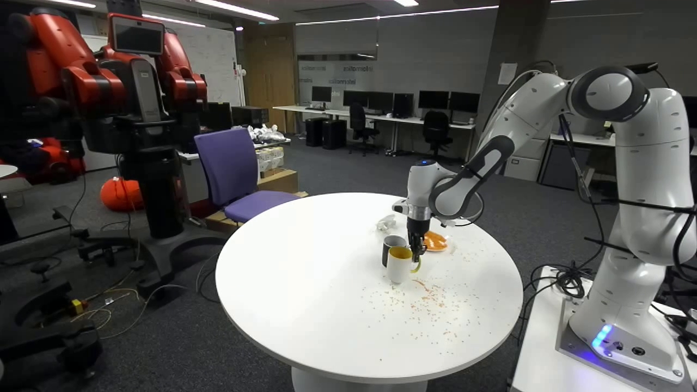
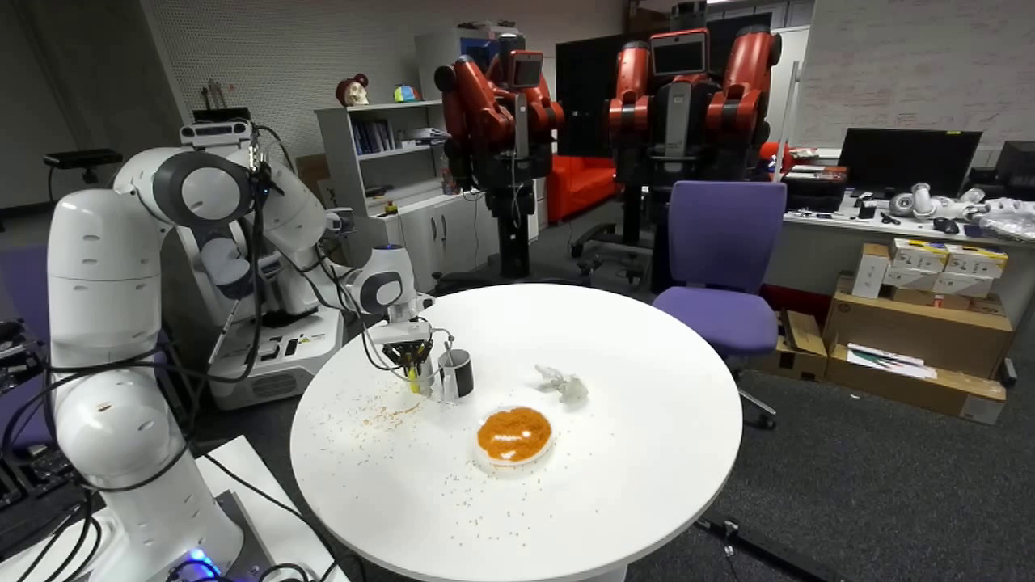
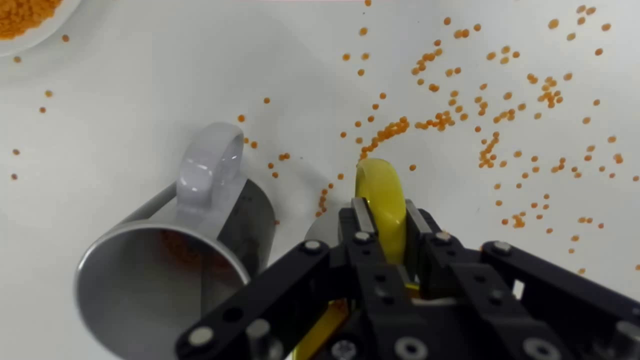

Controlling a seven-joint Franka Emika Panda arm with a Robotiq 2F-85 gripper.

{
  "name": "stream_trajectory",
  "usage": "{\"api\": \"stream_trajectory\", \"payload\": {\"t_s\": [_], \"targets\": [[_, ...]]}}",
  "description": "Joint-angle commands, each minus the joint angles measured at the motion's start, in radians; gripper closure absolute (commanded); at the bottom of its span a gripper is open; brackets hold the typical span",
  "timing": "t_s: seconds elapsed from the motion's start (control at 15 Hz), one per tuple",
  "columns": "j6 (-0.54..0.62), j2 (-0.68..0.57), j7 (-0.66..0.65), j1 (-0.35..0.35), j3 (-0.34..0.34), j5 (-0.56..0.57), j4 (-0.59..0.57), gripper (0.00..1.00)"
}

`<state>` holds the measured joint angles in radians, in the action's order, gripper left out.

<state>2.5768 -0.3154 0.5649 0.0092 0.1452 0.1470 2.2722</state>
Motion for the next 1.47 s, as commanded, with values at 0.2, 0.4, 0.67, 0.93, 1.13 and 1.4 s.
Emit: {"api": "stream_trajectory", "payload": {"t_s": [0.2,0.4,0.67,0.93,1.13,1.4], "targets": [[-0.198,0.124,0.312,-0.092,0.094,-0.359,-0.078,0.95],[-0.367,0.169,0.23,-0.069,0.025,-0.405,-0.128,0.95],[-0.522,0.223,0.059,-0.048,-0.072,-0.193,-0.183,0.95],[-0.69,0.2,-0.09,-0.041,-0.121,0.062,-0.287,0.95],[-0.781,0.143,-0.15,-0.034,-0.13,0.204,-0.362,0.95],[-0.78,0.045,-0.221,-0.004,-0.125,0.366,-0.413,0.95]]}}
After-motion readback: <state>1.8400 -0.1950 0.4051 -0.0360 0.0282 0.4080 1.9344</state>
